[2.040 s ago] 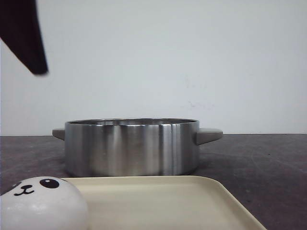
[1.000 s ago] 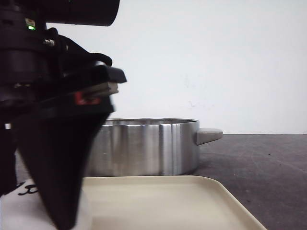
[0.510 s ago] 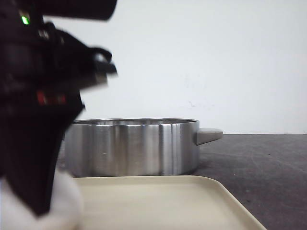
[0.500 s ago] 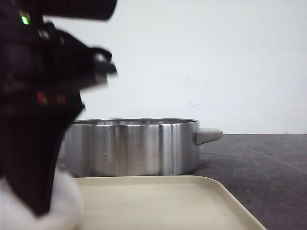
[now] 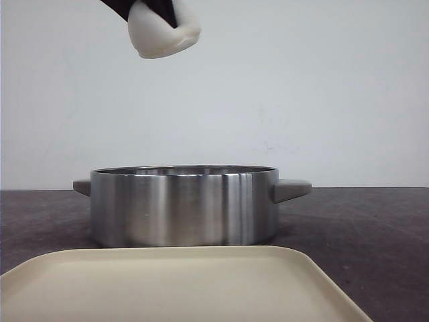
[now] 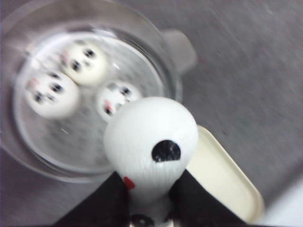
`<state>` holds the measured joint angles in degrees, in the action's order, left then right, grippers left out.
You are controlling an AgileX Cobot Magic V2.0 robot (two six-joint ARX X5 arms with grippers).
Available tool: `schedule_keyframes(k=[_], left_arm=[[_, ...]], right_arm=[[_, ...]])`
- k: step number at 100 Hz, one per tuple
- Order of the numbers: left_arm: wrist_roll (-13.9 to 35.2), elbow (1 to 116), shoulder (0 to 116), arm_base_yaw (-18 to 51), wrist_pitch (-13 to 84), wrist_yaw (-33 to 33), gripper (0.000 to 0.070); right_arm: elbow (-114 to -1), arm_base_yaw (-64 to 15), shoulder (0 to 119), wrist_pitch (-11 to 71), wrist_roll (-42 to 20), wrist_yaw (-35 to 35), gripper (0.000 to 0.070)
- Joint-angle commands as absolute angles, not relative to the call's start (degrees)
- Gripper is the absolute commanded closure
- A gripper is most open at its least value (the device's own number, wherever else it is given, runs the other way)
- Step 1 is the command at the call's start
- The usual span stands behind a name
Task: Steam buns
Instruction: 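Lower the bun into the steamer with the left gripper and release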
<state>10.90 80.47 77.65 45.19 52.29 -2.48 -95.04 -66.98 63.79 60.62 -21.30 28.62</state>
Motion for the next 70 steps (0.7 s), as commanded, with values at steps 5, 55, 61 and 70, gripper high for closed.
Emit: schedule_keyframes(k=[5,55,61,70], left_arm=[[6.35,82.48,81.56,41.67,51.0,-2.59,0.07],[1.5,82.96,99.44,34.35,46.22,-2.59,0.07],[1.52,82.96,100.95,34.35,46.09,-2.59,0.07],[1.52,82.96,102.96,34.37,46.3,-2.59,0.07]], right_arm=[[-96.01,-67.75,64.27,60.12,-22.15,28.99,0.069],[-95.98,-67.75,64.29,60.97,-25.39,30.3,0.069],[-95.98,-67.75,64.29,61.32,-25.96,30.5,0.069],[-95.98,-67.75,64.29,62.02,-26.94,30.48,0.069]])
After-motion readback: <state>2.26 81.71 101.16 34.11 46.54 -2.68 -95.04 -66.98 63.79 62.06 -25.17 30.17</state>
